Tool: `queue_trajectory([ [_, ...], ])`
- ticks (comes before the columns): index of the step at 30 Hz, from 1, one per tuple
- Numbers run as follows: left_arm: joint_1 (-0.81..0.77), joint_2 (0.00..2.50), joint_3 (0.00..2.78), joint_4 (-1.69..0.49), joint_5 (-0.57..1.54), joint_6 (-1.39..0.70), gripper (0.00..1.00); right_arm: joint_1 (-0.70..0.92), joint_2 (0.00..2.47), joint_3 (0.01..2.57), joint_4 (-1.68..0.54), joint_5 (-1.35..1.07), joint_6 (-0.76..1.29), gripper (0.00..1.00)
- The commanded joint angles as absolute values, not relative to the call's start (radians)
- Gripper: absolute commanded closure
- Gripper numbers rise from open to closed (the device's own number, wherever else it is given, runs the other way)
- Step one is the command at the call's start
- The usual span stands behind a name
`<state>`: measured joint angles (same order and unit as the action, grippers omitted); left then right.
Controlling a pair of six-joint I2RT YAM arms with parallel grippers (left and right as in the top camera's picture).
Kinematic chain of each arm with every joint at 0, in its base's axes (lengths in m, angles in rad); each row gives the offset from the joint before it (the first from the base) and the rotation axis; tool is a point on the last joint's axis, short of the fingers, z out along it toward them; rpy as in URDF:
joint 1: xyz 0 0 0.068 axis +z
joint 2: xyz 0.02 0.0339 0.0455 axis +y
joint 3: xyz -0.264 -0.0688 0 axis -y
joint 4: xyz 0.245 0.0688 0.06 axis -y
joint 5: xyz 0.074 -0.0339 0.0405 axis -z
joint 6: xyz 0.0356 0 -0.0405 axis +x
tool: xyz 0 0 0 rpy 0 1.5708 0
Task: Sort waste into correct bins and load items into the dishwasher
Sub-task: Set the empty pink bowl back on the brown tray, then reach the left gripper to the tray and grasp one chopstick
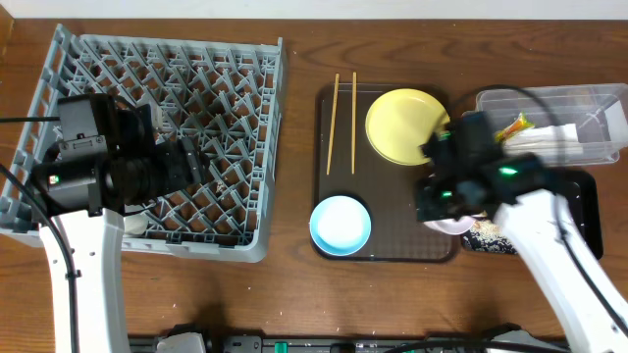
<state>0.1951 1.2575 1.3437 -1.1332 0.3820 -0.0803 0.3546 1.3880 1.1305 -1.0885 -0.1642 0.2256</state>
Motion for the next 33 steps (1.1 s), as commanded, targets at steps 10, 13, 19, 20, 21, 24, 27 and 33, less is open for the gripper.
queue_trajectory([
  [10, 0.192, 1.260, 1.359, -1.135, 0.373, -0.071, 0.17, 0.566, 1.623, 1.123, -1.000, -0.023, 0.270, 0.89],
  [13, 0.192, 1.260, 1.359, -1.135, 0.374, -0.071, 0.18, 0.556, 1.611, 1.148, -0.995, 0.014, 0.270, 0.50],
  [19, 0.163, 1.260, 1.359, -1.136, 0.374, -0.071, 0.17, 0.467, 1.567, 1.299, -0.999, 0.017, 0.270, 0.38],
  [20, 0.149, 1.260, 1.359, -1.136, 0.374, -0.071, 0.17, 0.444, 1.561, 1.328, -1.000, 0.012, 0.274, 0.39],
  [21, 0.131, 1.260, 1.360, -1.136, 0.373, -0.070, 0.18, 0.416, 1.556, 1.356, -1.001, -0.001, 0.282, 0.40],
  [24, 0.047, 1.261, 1.372, -1.134, 0.373, -0.040, 0.17, 0.303, 1.553, 1.443, -1.000, -0.091, 0.311, 0.44],
  [27, -0.035, 1.261, 1.394, -1.090, 0.369, -0.041, 0.18, 0.205, 1.553, 1.475, -0.994, -0.169, 0.351, 0.46],
  [33, -0.199, 1.270, 1.414, -0.845, 0.345, -0.134, 0.22, 0.056, 1.553, 1.477, -1.008, -0.264, 0.426, 0.44],
])
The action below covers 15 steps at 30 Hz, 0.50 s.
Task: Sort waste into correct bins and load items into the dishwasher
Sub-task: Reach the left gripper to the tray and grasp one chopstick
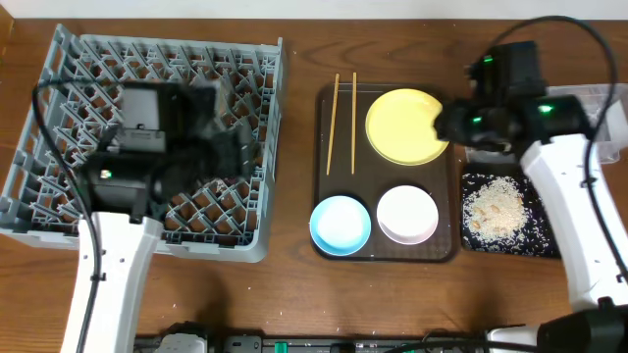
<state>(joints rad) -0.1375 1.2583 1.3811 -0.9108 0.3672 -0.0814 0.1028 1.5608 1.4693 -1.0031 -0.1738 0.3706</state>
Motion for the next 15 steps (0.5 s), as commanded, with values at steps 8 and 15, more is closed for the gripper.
queue_trajectory([
  [8, -0.382, 1.448, 1.414, -0.594, 0.266, -0.194, 0.27, 0.033, 1.554, 1.477, -1.061, -0.293, 0.372, 0.34],
  [15, -0.480, 1.687, 1.414, -0.483, 0.164, -0.192, 0.34, 0.041, 1.554, 1.476, -1.085, -0.288, 0.365, 0.32],
])
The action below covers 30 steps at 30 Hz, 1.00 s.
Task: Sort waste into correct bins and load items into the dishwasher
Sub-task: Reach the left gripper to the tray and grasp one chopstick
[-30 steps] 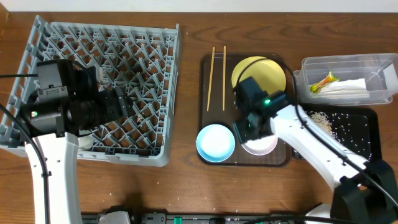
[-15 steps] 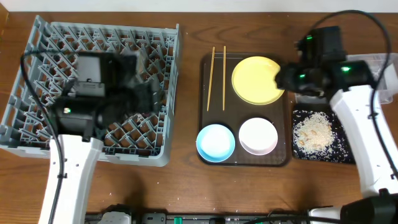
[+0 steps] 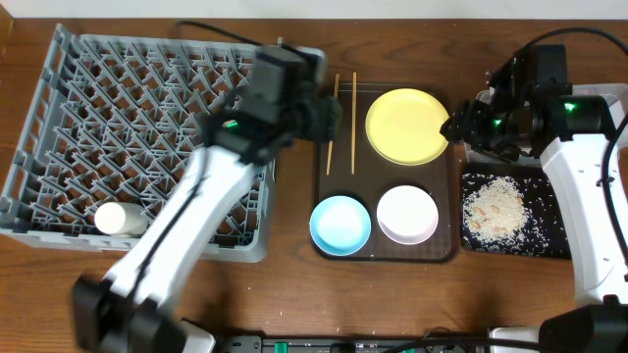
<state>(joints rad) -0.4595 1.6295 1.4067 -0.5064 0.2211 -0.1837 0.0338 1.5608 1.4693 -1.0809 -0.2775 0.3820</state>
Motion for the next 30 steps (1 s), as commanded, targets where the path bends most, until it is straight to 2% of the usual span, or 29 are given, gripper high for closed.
queue_trajectory([
  [1, -0.488, 1.712, 1.414, -0.469, 0.163, -0.192, 0.34, 0.041, 1.554, 1.476, -1.088, -0.288, 0.365, 0.32],
  [21, -0.527, 2.012, 1.414, -0.289, 0.086, -0.147, 0.41, 0.041, 1.554, 1.475, -1.093, -0.259, 0.366, 0.33],
  [27, -0.527, 2.074, 1.414, -0.255, 0.029, -0.147, 0.45, 0.041, 1.554, 1.475, -1.093, -0.259, 0.366, 0.33],
  [30, -0.527, 2.102, 1.414, -0.241, 0.029, -0.147, 0.51, 0.041, 1.554, 1.475, -1.093, -0.259, 0.366, 0.33],
])
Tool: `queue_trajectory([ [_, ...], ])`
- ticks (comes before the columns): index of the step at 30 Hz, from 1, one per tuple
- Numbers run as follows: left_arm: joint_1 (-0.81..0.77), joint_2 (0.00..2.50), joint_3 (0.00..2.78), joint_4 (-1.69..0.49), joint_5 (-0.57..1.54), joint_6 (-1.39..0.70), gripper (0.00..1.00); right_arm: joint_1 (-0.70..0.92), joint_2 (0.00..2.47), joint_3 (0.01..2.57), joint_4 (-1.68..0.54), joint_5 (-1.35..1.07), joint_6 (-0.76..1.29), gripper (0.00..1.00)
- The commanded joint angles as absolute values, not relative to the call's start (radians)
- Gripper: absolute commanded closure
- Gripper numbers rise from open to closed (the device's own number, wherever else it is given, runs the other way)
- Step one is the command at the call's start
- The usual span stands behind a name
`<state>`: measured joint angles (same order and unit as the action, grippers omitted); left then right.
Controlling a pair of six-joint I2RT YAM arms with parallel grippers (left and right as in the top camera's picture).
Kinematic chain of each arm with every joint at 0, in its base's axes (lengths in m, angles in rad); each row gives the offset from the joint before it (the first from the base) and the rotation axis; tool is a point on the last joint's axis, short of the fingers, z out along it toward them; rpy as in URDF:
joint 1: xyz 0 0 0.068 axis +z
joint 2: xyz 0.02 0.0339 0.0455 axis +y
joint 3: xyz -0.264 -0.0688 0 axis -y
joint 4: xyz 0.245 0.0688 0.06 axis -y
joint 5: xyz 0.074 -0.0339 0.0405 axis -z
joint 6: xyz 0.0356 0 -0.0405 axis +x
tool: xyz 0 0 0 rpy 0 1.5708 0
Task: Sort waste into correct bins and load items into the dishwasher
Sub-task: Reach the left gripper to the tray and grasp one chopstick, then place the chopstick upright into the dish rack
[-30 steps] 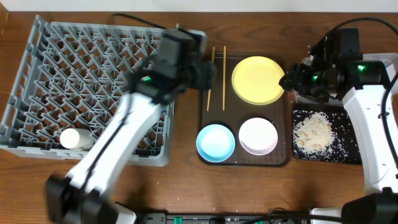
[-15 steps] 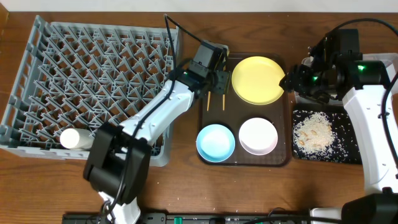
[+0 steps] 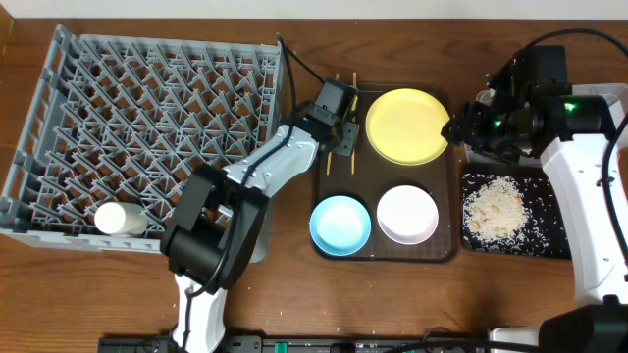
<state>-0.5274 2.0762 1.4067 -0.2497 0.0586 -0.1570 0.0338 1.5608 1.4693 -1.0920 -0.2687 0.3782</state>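
A brown tray (image 3: 324, 245) holds two chopsticks (image 3: 353, 165), a yellow plate (image 3: 404, 126), a blue bowl (image 3: 340, 224) and an empty white bowl (image 3: 407, 214). My left gripper (image 3: 342, 140) hovers right over the middle of the chopsticks, fingers apparently spread, and hides part of them. At the yellow plate's right edge sits my right gripper (image 3: 457, 127); how its jaws stand cannot be made out. A white cup (image 3: 117, 218) lies in the grey dish rack (image 3: 59, 59) at its front left.
A black tray (image 3: 549, 235) with spilled rice (image 3: 494, 206) lies right of the brown tray. A clear bin (image 3: 613, 93) at the back right is mostly hidden by my right arm. My left arm stretches across the rack's front right corner.
My left gripper has moved from the rack's back right corner onto the tray and now sits over the chopsticks. The right arm has not moved.
First my left gripper was low over the rack's front left, and my right gripper held the white bowl over the black tray. Then the bowl stood empty on the brown tray, rice lay on the black tray, and the cup lay in the rack. My left gripper has since crossed to the chopsticks.
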Motion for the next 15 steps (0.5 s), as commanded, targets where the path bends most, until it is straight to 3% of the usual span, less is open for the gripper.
queue_trajectory([
  [1, -0.527, 2.109, 1.414, -0.241, 0.029, -0.147, 0.51, 0.041, 1.554, 1.475, -1.093, -0.259, 0.366, 0.33],
  [5, -0.527, 2.149, 1.414, -0.237, 0.029, -0.147, 0.53, 0.041, 1.554, 1.475, -1.093, -0.259, 0.366, 0.33],
  [8, -0.527, 2.171, 1.414, -0.239, 0.029, -0.147, 0.60, 0.041, 1.554, 1.475, -1.094, -0.259, 0.365, 0.33],
  [15, -0.527, 2.147, 1.414, -0.252, 0.030, -0.147, 0.86, 0.041, 1.554, 1.475, -1.096, -0.259, 0.365, 0.30],
])
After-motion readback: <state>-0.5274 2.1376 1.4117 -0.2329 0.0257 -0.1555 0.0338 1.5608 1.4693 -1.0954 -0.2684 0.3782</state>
